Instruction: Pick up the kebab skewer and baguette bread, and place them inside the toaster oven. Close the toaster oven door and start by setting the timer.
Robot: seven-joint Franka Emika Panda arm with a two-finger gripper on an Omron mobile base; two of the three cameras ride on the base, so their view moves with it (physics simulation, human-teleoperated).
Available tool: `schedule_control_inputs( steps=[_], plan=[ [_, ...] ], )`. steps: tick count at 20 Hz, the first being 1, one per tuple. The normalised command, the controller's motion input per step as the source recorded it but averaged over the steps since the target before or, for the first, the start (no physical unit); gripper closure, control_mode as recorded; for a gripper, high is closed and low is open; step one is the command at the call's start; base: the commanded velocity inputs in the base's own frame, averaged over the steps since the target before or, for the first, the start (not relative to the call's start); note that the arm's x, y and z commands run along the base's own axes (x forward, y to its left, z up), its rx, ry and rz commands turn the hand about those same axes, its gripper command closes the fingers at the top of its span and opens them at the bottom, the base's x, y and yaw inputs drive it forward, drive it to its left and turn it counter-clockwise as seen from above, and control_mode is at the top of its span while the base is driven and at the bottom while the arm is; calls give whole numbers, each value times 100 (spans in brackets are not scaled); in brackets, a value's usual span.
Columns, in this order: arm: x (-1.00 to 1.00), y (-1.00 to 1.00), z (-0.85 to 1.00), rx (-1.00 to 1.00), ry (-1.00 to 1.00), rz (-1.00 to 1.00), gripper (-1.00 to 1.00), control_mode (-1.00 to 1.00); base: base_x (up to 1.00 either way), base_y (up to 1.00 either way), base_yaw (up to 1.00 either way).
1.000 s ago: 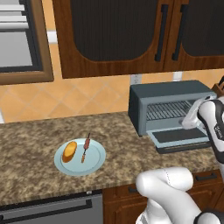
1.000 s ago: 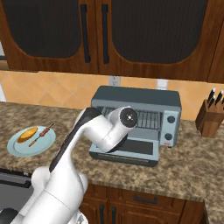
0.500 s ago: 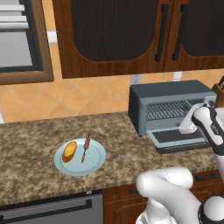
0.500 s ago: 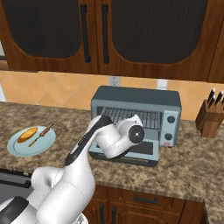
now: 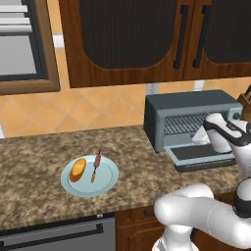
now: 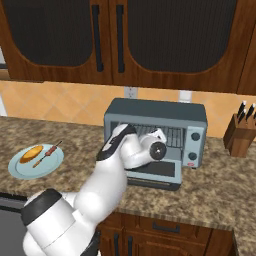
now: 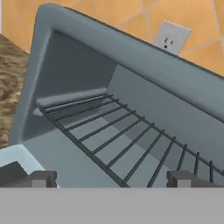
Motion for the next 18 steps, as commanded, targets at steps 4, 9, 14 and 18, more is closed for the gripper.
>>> schedule_control_inputs(
  steps=[4,9,14,18],
  plan=[
    [37,-12,-20,0,0,0,-100,-100,0,0,0],
    [30,-2,-26,0,0,0,-100,-100,0,0,0],
    [23,-1,-26,0,0,0,-100,-100,0,0,0],
    [13,0,-34,0,0,0,-100,-100,0,0,0]
  ],
)
